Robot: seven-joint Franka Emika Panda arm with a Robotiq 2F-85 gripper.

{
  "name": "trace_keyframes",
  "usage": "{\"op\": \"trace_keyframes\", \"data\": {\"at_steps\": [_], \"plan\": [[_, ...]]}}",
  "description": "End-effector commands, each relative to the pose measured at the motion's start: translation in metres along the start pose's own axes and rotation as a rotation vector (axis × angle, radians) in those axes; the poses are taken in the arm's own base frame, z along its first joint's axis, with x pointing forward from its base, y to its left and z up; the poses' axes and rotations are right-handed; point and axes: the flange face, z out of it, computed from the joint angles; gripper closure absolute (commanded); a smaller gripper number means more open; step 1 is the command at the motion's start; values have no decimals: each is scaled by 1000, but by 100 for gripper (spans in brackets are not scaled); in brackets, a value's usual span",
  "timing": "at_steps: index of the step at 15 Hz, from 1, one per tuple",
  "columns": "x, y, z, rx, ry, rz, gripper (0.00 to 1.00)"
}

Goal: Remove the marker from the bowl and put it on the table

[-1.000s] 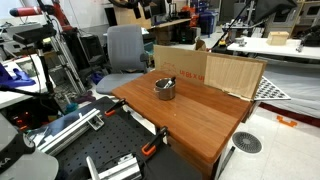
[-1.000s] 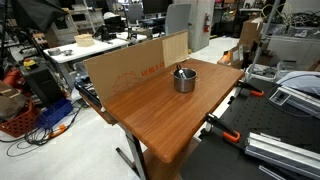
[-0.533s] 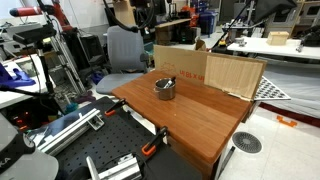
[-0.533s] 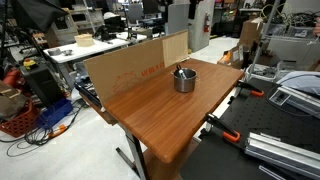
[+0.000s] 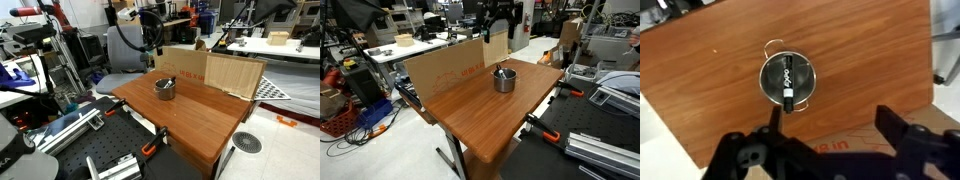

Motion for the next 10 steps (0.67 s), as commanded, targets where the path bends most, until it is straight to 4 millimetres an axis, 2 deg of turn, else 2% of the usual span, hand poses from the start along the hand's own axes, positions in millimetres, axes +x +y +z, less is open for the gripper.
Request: {"op": "trace_keyframes", "data": {"at_steps": [1,6,10], "plan": [[7,0,20,-3,16,-7,0],[16,13,58,-5,-8,26,0],[24,25,77,-28,4,58,0]]}}
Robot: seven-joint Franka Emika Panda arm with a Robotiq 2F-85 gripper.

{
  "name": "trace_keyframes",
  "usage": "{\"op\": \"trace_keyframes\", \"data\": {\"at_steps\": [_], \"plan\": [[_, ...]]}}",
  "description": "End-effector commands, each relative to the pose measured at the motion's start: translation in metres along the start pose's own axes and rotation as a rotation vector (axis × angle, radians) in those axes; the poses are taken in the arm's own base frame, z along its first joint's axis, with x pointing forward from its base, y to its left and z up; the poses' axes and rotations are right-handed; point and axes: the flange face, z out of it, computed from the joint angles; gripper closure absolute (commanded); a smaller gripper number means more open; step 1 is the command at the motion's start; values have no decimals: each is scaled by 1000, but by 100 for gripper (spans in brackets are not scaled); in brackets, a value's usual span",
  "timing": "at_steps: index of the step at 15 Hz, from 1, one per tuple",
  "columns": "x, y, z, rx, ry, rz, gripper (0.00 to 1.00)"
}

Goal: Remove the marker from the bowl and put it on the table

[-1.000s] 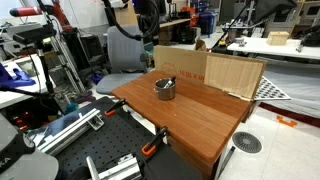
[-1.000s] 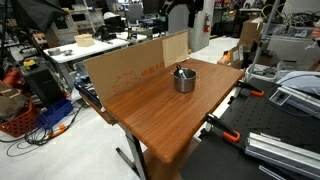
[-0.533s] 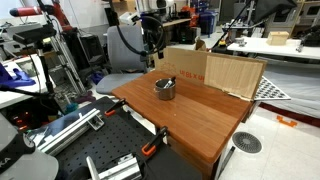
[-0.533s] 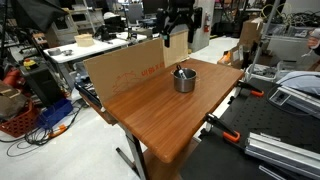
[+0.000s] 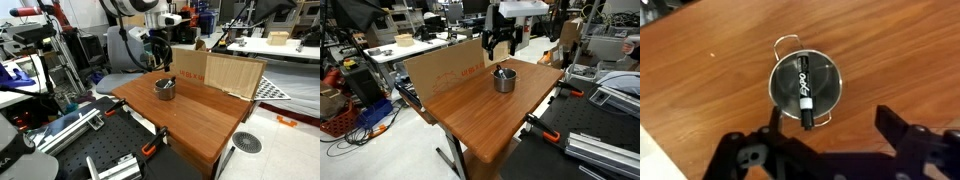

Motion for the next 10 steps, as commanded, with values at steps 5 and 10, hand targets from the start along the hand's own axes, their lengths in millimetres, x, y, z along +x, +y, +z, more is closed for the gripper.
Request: {"op": "trace_keyframes", "data": {"at_steps": [5,10], "plan": [[23,8,24,-32,29,48,0],[26,5,46,-49,3,58,0]]}}
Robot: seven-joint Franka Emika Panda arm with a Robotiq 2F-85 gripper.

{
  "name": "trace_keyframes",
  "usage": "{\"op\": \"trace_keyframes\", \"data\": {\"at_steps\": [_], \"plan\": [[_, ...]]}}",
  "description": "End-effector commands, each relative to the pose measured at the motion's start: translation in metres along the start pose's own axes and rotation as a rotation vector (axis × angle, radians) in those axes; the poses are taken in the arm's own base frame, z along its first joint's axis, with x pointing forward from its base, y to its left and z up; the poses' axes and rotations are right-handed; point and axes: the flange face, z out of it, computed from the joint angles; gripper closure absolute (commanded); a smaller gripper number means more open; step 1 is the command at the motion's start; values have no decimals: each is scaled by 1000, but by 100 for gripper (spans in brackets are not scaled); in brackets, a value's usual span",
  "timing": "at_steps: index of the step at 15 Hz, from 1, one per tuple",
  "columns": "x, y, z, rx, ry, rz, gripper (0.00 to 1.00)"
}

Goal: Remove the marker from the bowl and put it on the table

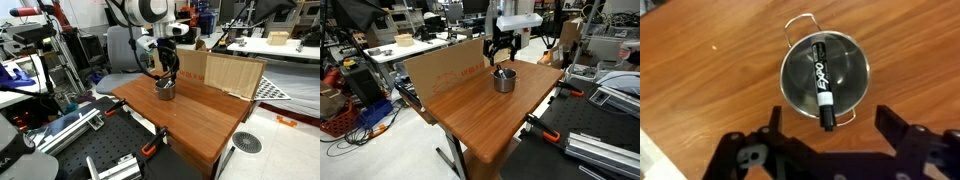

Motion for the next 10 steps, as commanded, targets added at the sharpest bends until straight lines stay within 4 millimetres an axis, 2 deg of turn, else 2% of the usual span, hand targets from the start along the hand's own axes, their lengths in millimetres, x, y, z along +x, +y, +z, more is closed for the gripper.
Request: {"op": "trace_keyframes", "data": {"at_steps": [1,4,9,10], "plan": [[4,-7,14,-23,9,11,0],[5,-10,24,-34,-1,21,0],[14,-5,31,-43,-1,58,0],[16,-3,31,-46,0,63,10]]}}
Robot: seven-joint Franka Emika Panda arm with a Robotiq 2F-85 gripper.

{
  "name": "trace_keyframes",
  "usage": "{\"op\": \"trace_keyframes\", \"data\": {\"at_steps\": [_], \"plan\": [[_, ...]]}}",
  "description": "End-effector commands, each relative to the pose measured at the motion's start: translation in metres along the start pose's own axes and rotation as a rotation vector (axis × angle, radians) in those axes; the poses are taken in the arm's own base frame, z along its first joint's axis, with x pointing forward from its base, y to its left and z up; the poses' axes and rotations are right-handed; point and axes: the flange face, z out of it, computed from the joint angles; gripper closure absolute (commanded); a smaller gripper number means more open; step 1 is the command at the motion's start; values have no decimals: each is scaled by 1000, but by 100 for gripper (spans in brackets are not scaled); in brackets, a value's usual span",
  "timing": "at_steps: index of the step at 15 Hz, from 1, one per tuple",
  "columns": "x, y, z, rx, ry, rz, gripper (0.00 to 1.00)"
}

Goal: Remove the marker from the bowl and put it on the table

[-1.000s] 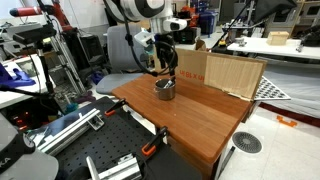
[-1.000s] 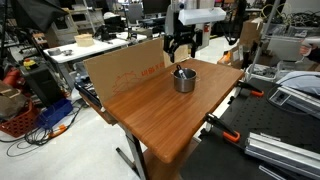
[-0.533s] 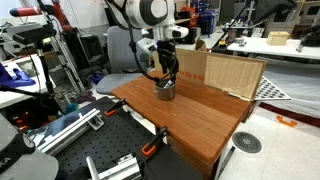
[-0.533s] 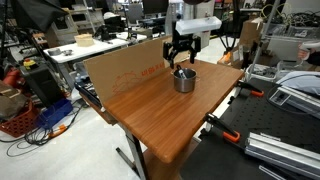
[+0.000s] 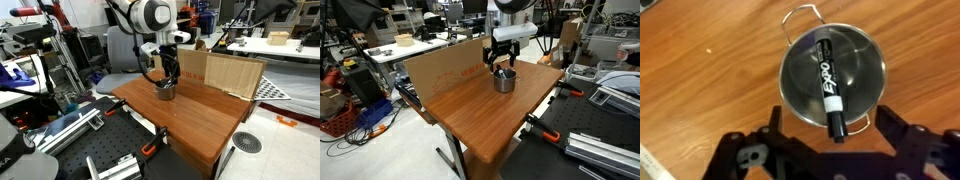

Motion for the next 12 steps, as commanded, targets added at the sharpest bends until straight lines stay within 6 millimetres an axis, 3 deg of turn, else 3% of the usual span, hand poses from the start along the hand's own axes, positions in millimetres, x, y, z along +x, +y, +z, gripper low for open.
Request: {"op": "trace_keyframes", "data": {"at_steps": [1,10,11,12], "plan": [[8,1,4,-13,21,23,26],[12,0,3,-7,24,12,94],[12,-2,3,-4,26,10,100],[11,-2,2,-3,25,10,97]]}}
